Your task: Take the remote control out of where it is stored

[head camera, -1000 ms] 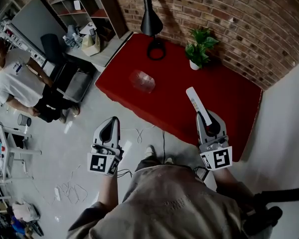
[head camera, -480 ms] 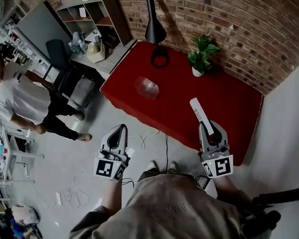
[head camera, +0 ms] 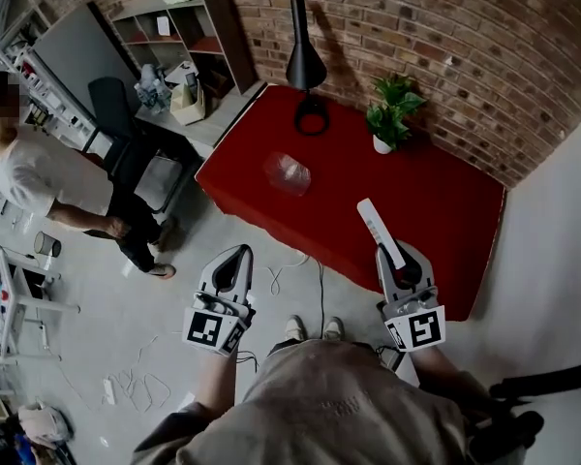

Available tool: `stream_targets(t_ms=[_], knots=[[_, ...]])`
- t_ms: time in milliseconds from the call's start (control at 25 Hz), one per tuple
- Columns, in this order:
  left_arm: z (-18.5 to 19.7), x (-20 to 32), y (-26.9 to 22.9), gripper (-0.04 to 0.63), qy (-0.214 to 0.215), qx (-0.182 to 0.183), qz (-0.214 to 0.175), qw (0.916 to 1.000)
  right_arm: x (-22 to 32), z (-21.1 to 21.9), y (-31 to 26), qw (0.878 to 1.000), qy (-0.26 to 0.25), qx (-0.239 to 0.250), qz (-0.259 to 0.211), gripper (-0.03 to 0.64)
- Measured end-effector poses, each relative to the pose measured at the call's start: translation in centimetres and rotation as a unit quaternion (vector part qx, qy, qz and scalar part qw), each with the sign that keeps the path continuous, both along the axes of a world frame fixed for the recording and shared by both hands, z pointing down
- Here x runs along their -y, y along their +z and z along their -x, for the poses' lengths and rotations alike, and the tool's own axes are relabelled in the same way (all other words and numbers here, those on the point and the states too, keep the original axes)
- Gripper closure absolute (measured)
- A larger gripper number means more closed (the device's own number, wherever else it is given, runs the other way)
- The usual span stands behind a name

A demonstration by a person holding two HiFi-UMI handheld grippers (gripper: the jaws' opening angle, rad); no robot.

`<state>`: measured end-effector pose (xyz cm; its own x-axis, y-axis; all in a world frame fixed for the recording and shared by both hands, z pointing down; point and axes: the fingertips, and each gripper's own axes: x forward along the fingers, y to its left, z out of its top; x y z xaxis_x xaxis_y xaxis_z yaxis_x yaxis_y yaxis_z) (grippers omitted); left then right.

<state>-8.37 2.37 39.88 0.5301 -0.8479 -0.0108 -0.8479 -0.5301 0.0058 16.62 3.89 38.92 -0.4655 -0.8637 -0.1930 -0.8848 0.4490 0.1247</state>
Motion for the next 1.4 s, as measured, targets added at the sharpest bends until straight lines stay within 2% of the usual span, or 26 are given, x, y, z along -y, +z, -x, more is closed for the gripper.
stream_targets(t_ms=[280, 600, 800, 1400], knots=[[0.7, 0.1, 0.5, 0.591, 0.018, 0.003, 0.007, 0.9998, -0.5, 1.1, -1.1, 1.0, 0.018, -0.017, -0.012, 0.535], [0.4, 0.6, 0.0, 0.591, 0.061, -0.019, 0.0, 0.998, -0.8, 2.2, -2.1, 0.998, 0.042, -0.03, -0.018, 0.535], [0.9, 0.8, -0.4, 0.591, 0.076, -0.009, -0.009, 0.997, -0.9, 3.4, -2.7, 0.998, 0.051, -0.034, -0.025, 0.535], [2.0, 0.3, 0.7, 0.591, 0.082, -0.007, 0.006, 0.9966, -1.9, 4.0, -2.7, 0.997, 0.069, -0.038, -0.02, 0.535]])
